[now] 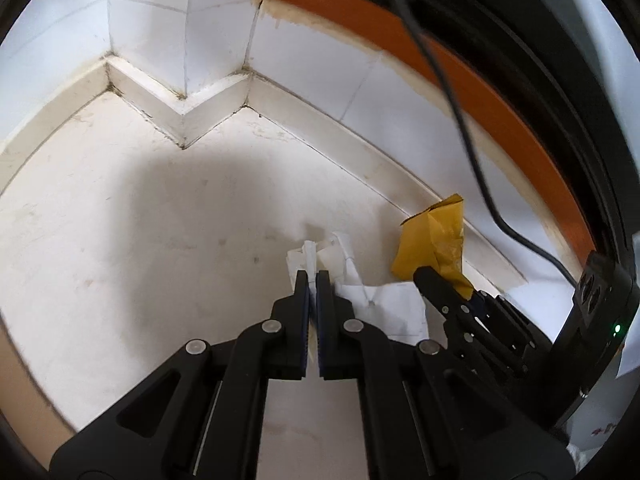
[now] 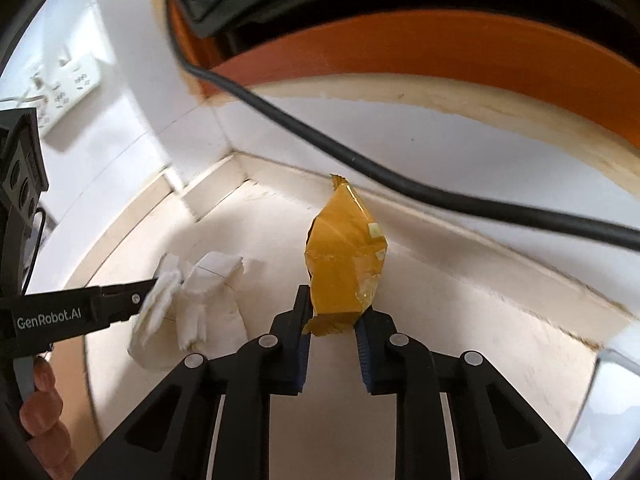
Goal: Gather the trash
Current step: 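Grasp the white paper bag with the left gripper while the right grasps the yellow wrapper, then carry the white paper bag and yellow wrapper down over the floor bin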
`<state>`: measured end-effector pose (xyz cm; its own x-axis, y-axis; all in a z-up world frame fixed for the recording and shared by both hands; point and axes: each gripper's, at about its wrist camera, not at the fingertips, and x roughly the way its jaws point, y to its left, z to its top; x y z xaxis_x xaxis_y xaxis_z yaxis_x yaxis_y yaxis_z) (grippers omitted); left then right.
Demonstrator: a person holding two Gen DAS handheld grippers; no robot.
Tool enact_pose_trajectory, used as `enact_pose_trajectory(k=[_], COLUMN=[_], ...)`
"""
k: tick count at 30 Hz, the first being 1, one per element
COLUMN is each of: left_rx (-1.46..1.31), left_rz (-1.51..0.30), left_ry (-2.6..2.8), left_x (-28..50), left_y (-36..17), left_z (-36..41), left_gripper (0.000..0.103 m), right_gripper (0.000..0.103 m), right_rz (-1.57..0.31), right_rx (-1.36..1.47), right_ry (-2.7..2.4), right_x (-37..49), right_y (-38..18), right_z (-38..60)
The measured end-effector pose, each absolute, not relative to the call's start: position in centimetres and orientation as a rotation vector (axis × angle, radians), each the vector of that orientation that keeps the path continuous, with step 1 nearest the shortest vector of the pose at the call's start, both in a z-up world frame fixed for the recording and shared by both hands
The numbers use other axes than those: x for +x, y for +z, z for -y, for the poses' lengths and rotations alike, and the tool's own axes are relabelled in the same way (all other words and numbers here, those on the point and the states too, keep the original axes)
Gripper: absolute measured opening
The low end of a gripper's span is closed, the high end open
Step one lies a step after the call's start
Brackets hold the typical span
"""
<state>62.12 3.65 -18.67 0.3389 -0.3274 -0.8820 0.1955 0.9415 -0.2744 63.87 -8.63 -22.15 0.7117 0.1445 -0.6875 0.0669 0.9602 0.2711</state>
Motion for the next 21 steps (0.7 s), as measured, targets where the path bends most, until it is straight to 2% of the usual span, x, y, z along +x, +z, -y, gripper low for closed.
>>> enact_pose_trajectory(k=[9,21], left_rx=[-0.069,-0.074], left_rz=[-1.150,-1.113], left_ry=[-0.320,-0.203], left_x=[51.8,34.8], left_y=[-12.8,-7.0], left_z=[-2.9,-2.0], left_gripper=[0.001,0.001], right_gripper=[0.019,0.019], right_rz=[-0.827,-0.850], right_rx=[0.309,0.220], right_ry=[0.191,0.432], right_x=[56.1,36.1], right_y=[-19.2,-13.3], right_z=[8.5,9.4])
